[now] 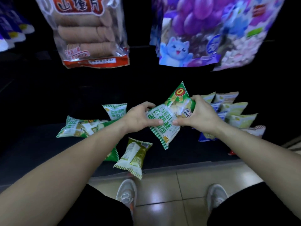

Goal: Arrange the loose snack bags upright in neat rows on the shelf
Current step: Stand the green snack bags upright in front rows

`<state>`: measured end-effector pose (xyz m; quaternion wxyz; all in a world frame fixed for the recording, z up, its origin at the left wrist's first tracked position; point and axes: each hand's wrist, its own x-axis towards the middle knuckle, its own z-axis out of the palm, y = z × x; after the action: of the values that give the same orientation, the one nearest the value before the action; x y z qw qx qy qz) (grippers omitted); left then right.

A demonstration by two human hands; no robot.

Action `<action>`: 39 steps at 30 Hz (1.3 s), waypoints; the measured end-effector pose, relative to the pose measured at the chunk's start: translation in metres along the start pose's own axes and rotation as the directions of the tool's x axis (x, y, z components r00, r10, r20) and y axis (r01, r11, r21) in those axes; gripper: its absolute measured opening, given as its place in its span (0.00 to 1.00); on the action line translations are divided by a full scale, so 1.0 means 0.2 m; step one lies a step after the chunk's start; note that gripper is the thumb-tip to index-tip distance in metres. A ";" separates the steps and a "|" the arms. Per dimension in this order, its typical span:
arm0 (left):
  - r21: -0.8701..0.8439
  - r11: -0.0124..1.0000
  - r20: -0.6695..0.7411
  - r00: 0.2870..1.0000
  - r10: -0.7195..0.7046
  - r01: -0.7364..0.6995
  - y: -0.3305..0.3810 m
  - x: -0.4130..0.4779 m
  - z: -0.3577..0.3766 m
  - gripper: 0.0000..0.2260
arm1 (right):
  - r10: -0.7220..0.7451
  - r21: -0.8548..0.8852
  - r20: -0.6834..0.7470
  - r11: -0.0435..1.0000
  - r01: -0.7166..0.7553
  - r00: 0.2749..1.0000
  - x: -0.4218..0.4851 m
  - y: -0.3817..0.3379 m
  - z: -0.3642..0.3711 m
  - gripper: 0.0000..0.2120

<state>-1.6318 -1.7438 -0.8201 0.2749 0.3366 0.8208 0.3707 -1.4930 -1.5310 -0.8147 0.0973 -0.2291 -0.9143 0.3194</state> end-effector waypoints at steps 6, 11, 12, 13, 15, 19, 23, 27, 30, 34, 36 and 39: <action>0.155 0.986 -0.064 0.995 0.077 -0.066 0.11 0.09 0.11 0.24 | 0.062 0.002 0.090 0.998 -0.063 0.994 -0.07 0.19 -0.08 0.66; 0.586 0.799 -0.001 0.986 0.169 -0.136 0.13 0.13 0.18 0.33 | -0.063 -0.256 0.137 0.962 0.097 0.989 -0.09 0.27 -0.13 0.59; 0.640 0.753 0.015 0.982 0.189 -0.155 0.14 0.14 0.20 0.33 | -0.113 -0.322 0.169 0.933 0.163 0.979 -0.09 0.26 -0.13 0.58; 0.671 0.720 0.036 0.977 0.210 -0.179 0.16 0.15 0.22 0.32 | -0.145 -0.377 0.217 0.900 0.220 0.965 -0.09 0.25 -0.12 0.57; 0.684 0.689 0.088 0.964 0.251 -0.242 0.20 0.18 0.27 0.30 | -0.144 -0.443 0.337 0.848 0.292 0.930 -0.09 0.23 -0.09 0.56; 0.662 0.668 0.138 0.931 0.337 -0.340 0.25 0.23 0.35 0.32 | -0.064 -0.354 0.428 0.906 0.232 0.902 -0.06 0.26 -0.04 0.37; 0.422 0.861 -0.053 0.941 0.335 -0.283 0.26 0.27 0.36 0.41 | -0.030 -0.155 0.350 0.984 0.089 0.936 -0.03 0.38 -0.09 0.32; 0.156 0.977 0.018 0.989 0.145 -0.146 0.24 0.28 0.37 0.41 | -0.025 0.092 0.286 0.996 -0.002 0.958 -0.02 0.48 -0.15 0.35; 0.063 0.986 0.051 0.987 0.150 -0.153 0.23 0.28 0.41 0.29 | -0.020 0.213 0.313 0.976 -0.049 0.950 -0.04 0.50 -0.18 0.35; 0.168 0.973 -0.011 0.987 0.161 -0.157 0.24 0.35 0.48 0.24 | 0.028 0.080 0.317 0.995 -0.056 0.948 -0.09 0.56 -0.20 0.42; 0.309 0.940 -0.038 0.986 0.165 -0.145 0.23 0.40 0.55 0.27 | 0.082 -0.053 0.315 0.996 -0.068 0.946 -0.10 0.63 -0.22 0.45; 0.511 0.854 -0.063 0.987 0.149 -0.096 0.23 0.48 0.69 0.36 | 0.239 -0.209 0.335 0.962 -0.176 0.911 -0.13 0.78 -0.29 0.41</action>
<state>-1.5788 -1.5904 -0.8822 0.1111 0.4294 0.8789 0.1752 -1.3958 -1.4047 -0.8693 -0.1253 -0.2710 -0.9115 0.2830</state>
